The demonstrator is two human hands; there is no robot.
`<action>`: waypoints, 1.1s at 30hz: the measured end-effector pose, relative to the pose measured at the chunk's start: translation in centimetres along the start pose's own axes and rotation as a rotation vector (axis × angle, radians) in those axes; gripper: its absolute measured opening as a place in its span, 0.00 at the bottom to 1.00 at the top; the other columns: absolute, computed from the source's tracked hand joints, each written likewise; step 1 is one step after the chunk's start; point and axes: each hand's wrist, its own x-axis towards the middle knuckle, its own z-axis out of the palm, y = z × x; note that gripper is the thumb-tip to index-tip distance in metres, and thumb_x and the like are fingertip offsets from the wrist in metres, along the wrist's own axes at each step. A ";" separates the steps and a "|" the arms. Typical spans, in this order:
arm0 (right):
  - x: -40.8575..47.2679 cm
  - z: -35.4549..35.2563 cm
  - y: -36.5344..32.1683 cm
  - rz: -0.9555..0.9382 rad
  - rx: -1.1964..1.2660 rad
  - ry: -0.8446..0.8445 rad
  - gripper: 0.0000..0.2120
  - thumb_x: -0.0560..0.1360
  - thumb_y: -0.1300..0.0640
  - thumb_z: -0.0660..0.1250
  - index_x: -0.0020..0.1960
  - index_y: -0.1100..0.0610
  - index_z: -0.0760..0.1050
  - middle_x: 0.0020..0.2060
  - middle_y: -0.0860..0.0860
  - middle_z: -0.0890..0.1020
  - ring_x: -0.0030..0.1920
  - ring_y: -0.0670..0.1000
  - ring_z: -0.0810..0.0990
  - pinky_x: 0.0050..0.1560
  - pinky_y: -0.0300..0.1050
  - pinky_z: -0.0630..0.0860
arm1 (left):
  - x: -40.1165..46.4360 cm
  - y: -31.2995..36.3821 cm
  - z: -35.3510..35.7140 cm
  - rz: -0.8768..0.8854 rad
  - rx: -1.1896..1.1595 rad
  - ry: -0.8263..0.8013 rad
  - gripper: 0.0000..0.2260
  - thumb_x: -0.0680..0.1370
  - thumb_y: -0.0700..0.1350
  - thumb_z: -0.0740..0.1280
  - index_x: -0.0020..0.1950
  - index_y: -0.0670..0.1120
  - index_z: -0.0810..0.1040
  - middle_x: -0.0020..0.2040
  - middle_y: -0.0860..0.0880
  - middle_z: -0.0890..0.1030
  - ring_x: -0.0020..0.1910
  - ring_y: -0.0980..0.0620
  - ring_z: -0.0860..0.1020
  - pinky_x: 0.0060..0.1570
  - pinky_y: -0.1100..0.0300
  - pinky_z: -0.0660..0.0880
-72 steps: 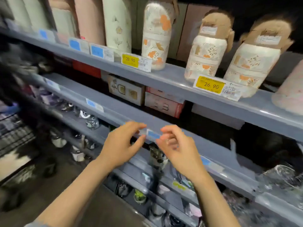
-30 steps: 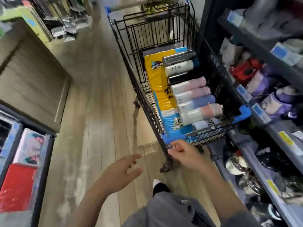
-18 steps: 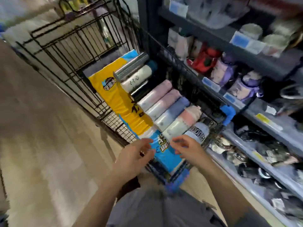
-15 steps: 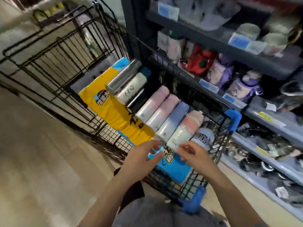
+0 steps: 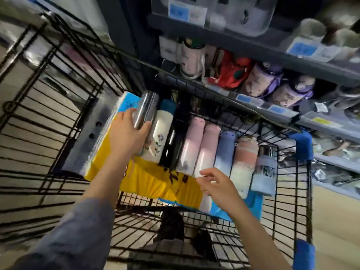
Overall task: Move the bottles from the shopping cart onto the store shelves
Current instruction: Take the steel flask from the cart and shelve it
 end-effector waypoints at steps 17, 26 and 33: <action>-0.8 3.0 -1.7 0.146 0.068 0.105 0.04 0.77 0.52 0.67 0.52 0.49 0.75 0.48 0.48 0.81 0.47 0.50 0.83 0.56 0.52 0.78 | 2.3 -2.1 1.2 -0.017 -0.150 -0.145 0.34 0.73 0.54 0.73 0.74 0.48 0.64 0.66 0.47 0.75 0.62 0.47 0.74 0.54 0.56 0.69; 8.9 8.5 -8.7 0.109 -0.103 0.082 0.32 0.74 0.43 0.68 0.72 0.54 0.62 0.63 0.53 0.74 0.57 0.54 0.76 0.60 0.55 0.76 | -7.0 -7.0 -7.4 -0.430 -1.066 -0.322 0.30 0.69 0.54 0.75 0.69 0.55 0.70 0.56 0.47 0.81 0.51 0.45 0.83 0.44 0.51 0.80; 14.4 13.4 -11.9 0.189 -0.391 0.270 0.36 0.71 0.38 0.69 0.68 0.60 0.65 0.64 0.58 0.74 0.61 0.59 0.75 0.49 0.47 0.70 | -10.3 -9.1 -7.8 -0.641 -1.419 -0.363 0.17 0.72 0.51 0.64 0.60 0.55 0.76 0.46 0.45 0.85 0.42 0.46 0.83 0.42 0.48 0.81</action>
